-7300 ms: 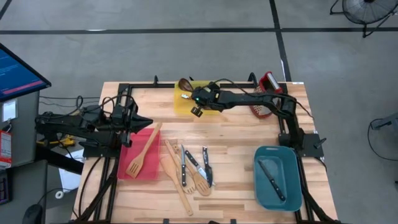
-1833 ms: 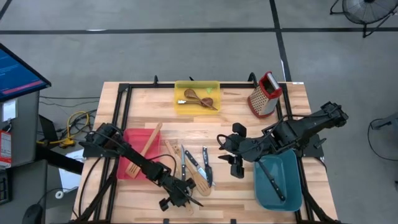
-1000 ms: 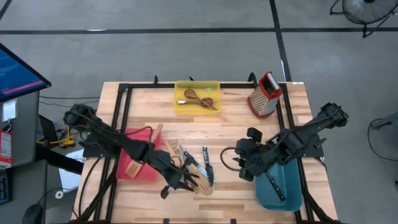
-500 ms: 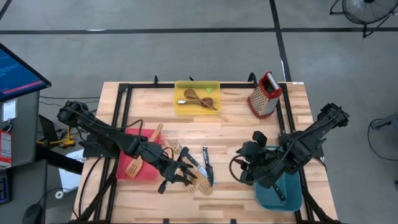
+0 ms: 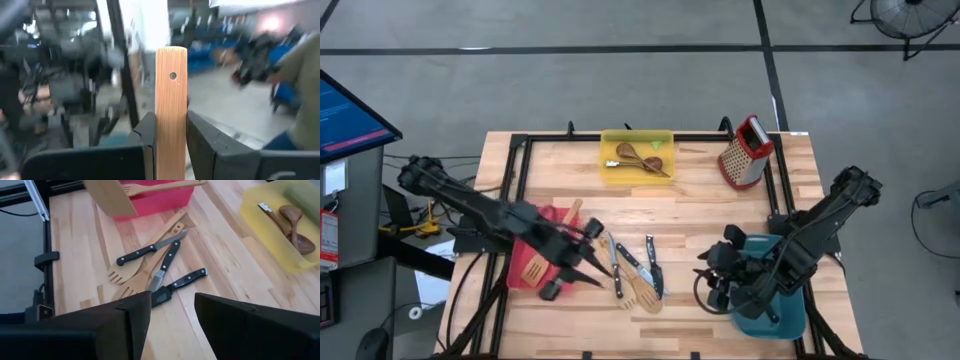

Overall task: Pick & Place Kitchen Items
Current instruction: Put the brown spatula into the red bin

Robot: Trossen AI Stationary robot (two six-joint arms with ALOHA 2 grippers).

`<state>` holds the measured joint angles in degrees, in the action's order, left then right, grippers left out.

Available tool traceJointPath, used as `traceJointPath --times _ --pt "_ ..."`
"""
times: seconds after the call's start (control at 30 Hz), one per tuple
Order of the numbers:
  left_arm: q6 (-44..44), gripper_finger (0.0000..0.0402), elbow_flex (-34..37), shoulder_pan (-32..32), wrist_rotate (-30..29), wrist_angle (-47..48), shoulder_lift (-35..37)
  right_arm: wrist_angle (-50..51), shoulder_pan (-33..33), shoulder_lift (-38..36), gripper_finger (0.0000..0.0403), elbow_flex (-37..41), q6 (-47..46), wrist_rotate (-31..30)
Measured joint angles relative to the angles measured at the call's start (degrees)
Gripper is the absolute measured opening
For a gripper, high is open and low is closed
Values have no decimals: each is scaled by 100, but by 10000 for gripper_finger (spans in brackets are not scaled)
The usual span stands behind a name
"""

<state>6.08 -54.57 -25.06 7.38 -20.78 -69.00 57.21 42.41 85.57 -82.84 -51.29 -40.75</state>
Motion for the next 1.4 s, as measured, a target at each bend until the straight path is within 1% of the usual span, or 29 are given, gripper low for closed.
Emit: traceJointPath --times 0.23,0.37,0.57,0.63,0.73,0.77,0.83,0.97,1.03,1.1,1.3,1.4 --pt "-210 51 -7 -163 657 -411 902 -157 -4 4 163 180 19 13" --pt "-211 51 -7 -331 889 -604 1309 -172 -4 1 163 180 20 2" --pt "-205 51 -7 -465 906 -687 1697 -216 -4 1 163 180 20 -2" --pt "-204 51 -7 -463 740 -681 1728 -219 -4 1 163 180 20 0" --pt "-189 51 -7 -463 74 -541 1723 -273 -4 1 163 178 20 -2" --pt "-188 51 -7 -463 -229 -421 1715 -276 -4 1 163 178 20 0" --pt "-189 51 -7 -450 -1074 -122 1710 -294 -4 1 163 178 20 0" --pt "-202 51 -7 -450 -3177 372 1705 -333 -4 1 163 178 20 12" --pt "-200 52 -7 -448 -4077 484 1705 -347 -4 1 163 178 20 15" --pt "-172 52 -7 -449 -4819 539 1707 -350 -4 1 163 178 20 15" --pt "273 52 -7 -448 -6942 568 1635 -350 -7 1 163 178 20 15" --pt "499 53 -7 -448 -7738 575 1552 -350 -7 1 163 178 20 15"
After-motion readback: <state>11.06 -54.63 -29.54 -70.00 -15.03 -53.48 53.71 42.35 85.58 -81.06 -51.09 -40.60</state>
